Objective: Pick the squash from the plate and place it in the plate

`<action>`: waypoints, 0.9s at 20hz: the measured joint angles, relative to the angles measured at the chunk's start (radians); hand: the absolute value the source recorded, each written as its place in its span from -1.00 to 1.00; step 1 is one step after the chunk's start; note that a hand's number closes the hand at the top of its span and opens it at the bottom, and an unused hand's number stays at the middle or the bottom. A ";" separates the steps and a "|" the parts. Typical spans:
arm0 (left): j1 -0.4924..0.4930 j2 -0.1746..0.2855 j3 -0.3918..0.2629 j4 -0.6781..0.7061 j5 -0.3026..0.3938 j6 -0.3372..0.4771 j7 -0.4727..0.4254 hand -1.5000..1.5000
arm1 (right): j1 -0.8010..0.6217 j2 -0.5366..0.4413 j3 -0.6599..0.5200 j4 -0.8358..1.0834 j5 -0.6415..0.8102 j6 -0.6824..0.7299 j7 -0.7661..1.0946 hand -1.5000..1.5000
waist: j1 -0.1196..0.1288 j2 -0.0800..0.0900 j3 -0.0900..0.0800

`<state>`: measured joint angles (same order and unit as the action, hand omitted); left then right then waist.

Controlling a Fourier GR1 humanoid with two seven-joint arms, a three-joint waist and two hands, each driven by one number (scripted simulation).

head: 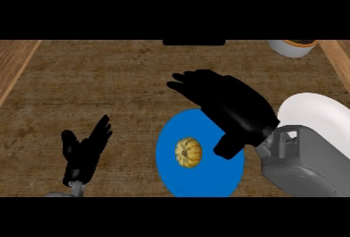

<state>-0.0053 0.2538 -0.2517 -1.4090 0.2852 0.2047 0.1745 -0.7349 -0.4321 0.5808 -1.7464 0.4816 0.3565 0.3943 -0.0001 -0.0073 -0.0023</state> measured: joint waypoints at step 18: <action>-0.003 -0.020 0.049 0.008 -0.029 -0.048 0.004 0.00 | 0.112 0.256 0.240 0.055 0.328 0.182 0.313 -1.00 | 0.003 0.007 0.002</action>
<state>-0.0079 0.2333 -0.2029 -1.4007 0.2563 0.1562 0.1786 -0.6230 -0.1766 0.8203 -1.6911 0.8093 0.5385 0.7074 0.0031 -0.0006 -0.0002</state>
